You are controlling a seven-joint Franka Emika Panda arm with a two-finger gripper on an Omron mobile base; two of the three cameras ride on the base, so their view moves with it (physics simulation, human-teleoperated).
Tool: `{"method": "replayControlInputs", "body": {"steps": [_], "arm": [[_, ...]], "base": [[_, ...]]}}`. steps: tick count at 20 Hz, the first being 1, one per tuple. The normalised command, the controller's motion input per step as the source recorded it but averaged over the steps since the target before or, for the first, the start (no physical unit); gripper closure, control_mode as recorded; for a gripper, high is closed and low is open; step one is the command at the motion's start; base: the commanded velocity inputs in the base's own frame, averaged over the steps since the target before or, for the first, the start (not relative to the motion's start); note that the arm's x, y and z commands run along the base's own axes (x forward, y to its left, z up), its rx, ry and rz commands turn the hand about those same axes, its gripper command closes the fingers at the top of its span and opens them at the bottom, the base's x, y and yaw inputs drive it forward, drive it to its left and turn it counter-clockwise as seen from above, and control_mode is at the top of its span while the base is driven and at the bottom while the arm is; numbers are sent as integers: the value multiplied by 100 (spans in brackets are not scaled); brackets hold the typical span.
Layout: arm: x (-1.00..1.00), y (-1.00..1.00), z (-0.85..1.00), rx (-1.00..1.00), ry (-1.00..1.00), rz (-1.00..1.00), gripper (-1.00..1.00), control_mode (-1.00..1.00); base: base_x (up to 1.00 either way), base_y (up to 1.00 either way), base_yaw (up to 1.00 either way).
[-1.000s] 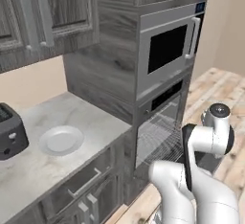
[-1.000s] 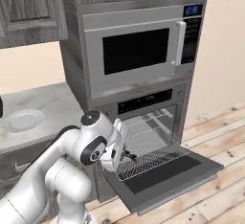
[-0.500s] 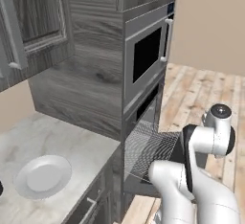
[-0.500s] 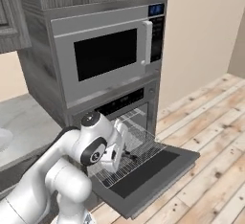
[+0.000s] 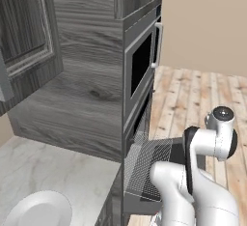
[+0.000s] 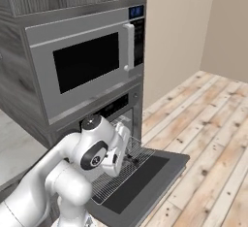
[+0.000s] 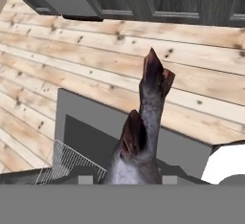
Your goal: Place the fish on the bottom rack of the oven, and slide the tray back inside. Close the oven door.
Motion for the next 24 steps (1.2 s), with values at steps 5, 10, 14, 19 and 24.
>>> {"method": "replayControlInputs", "body": {"steps": [5,10,14,19,24], "arm": [[0,-3,0,0,-1,-7,100,-100],[0,0,0,0,0,0,100,-100],[5,0,-5,0,0,0,100,-100],[20,0,-24,1,2,0,100,-100],[8,-6,-1,9,0,2,100,-100]], "base": [[0,0,0],[0,0,0],[0,0,0],[0,0,0],[0,0,0]]}}
